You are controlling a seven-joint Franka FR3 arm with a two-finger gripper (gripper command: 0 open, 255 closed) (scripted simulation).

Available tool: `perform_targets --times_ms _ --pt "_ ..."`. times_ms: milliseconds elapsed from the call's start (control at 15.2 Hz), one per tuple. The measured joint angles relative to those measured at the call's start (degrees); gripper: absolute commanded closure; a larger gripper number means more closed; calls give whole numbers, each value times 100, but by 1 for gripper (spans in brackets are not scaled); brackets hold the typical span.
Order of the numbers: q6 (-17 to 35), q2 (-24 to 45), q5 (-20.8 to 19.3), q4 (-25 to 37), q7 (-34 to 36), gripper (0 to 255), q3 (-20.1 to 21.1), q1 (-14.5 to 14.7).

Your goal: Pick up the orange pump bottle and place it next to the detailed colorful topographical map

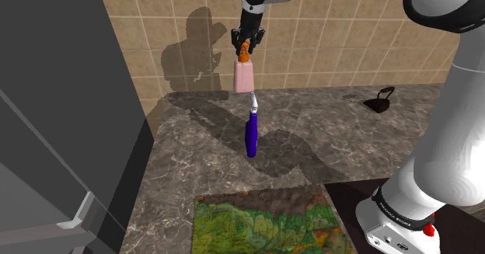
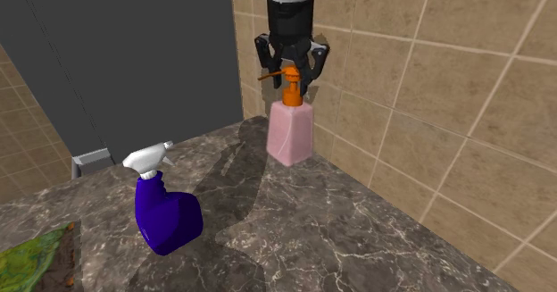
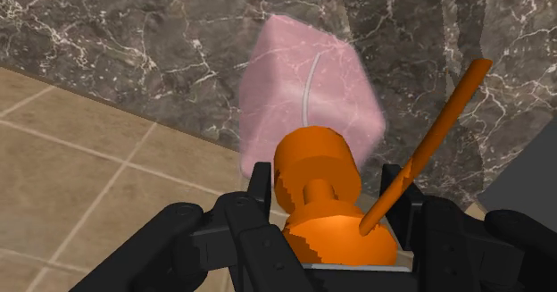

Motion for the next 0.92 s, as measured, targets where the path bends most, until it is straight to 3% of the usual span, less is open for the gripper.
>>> perform_targets --times_ms 924 --pt "-1104 52 -13 1157 36 255 -6 -10"
